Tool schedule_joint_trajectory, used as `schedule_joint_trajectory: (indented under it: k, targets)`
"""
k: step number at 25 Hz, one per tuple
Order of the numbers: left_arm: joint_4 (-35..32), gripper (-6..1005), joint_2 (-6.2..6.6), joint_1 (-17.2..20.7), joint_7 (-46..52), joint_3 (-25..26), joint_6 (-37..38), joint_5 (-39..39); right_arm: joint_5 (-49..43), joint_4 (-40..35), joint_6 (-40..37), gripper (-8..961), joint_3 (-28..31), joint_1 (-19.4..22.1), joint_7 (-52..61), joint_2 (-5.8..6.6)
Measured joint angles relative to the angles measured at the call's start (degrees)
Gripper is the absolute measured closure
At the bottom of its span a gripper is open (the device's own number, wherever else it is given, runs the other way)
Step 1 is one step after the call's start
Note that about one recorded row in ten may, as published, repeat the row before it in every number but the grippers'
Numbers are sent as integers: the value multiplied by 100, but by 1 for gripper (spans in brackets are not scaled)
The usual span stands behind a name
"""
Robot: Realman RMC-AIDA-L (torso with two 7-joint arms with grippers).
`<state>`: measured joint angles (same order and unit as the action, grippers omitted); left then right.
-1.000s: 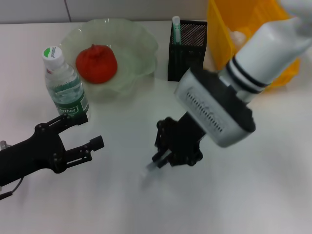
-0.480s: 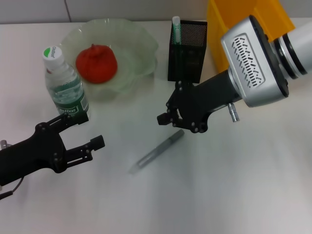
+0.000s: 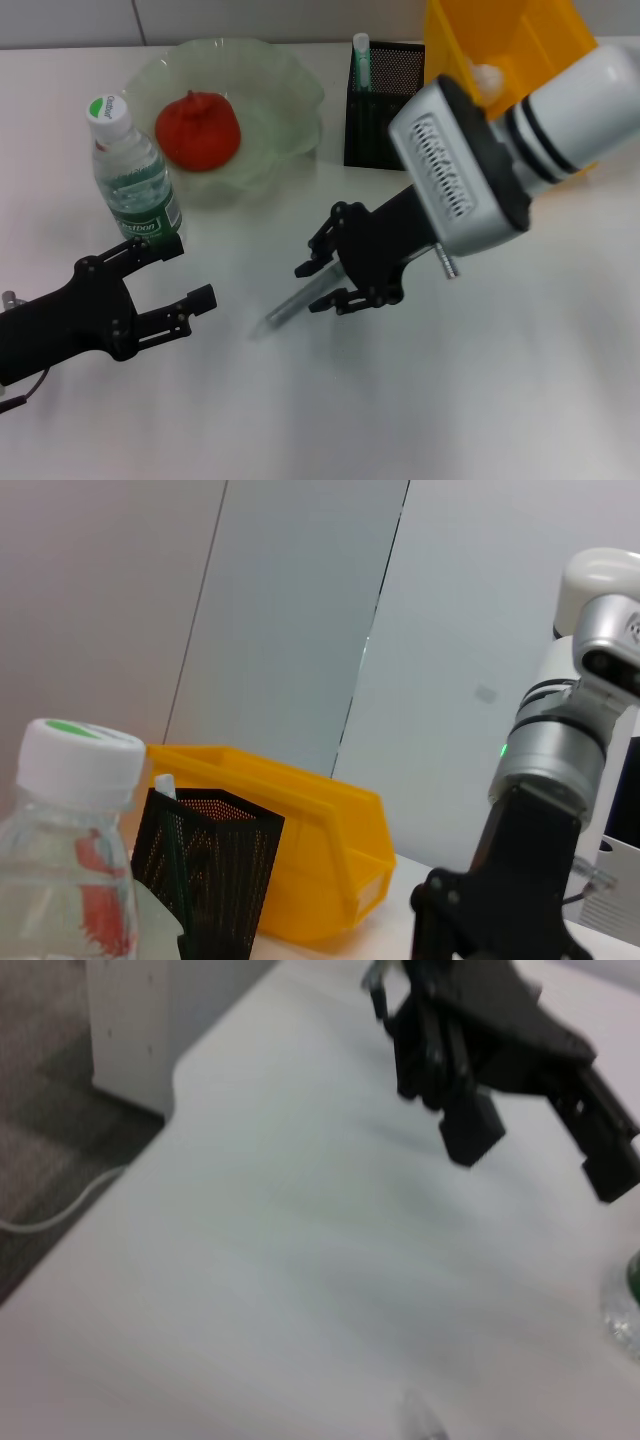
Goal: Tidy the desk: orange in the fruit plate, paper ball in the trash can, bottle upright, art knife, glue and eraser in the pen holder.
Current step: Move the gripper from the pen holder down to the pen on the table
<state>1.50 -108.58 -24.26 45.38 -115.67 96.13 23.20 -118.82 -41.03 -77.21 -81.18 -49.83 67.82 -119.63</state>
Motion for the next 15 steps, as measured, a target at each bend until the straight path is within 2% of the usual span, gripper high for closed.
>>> schedule_joint_trajectory:
  k: [1, 4, 11, 15]
  targets:
    - [0, 155, -1, 1, -1, -3, 1, 0, 163, 168, 291, 723, -266, -78, -1, -4]
    - [0, 155, -4, 3, -1, -6, 3, 1, 412, 408, 669, 618, -580, -214, -29, -10]
    - [0, 155, -22, 44, -8, -4, 52, 1, 841, 665, 1152, 586, -1356, -400, -43, -26]
    - [0, 155, -23, 63, -16, 4, 55, -7, 860, 631, 1114, 587, -1417, -411, -12, -26]
